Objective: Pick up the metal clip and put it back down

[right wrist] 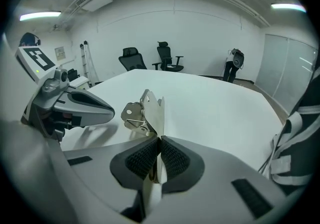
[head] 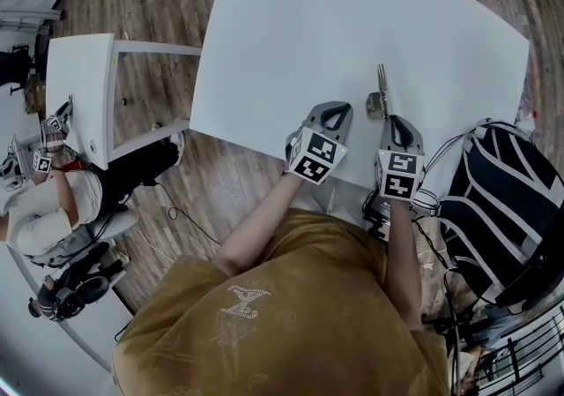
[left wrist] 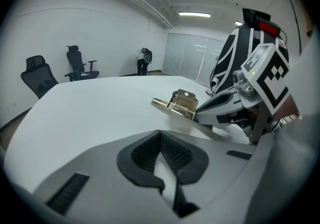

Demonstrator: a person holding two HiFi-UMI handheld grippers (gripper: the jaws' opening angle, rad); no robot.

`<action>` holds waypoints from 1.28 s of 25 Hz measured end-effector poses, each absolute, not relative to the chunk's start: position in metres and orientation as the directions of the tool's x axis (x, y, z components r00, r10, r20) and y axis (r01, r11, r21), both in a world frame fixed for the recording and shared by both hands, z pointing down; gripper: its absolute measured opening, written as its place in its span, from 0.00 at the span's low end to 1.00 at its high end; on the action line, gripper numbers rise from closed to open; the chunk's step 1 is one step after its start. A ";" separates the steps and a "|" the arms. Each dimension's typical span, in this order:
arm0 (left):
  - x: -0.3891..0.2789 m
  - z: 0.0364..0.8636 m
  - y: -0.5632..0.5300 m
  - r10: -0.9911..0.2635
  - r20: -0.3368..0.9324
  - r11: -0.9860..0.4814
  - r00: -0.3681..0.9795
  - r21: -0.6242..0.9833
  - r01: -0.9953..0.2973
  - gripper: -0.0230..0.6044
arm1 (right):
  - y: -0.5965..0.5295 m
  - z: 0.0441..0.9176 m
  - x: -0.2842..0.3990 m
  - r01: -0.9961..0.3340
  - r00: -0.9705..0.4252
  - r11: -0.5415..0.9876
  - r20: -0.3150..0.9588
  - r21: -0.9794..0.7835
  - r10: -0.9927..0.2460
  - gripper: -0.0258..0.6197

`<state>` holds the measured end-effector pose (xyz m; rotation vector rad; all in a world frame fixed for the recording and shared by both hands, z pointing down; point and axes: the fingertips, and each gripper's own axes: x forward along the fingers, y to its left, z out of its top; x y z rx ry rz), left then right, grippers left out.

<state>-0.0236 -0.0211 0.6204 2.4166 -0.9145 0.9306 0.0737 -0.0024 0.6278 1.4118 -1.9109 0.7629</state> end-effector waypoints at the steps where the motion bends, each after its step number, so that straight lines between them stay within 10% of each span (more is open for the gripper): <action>1: -0.023 0.619 -0.022 -0.435 0.700 -0.709 0.566 0.122 -0.695 0.05 | -0.002 0.627 0.074 -0.964 -0.223 0.252 0.770 -0.083 -0.598 0.08; 32: -0.013 0.542 -0.053 -0.606 0.538 -0.647 0.587 0.097 -0.757 0.05 | -0.021 0.532 0.083 -0.972 -0.234 0.209 0.586 -0.111 -0.776 0.08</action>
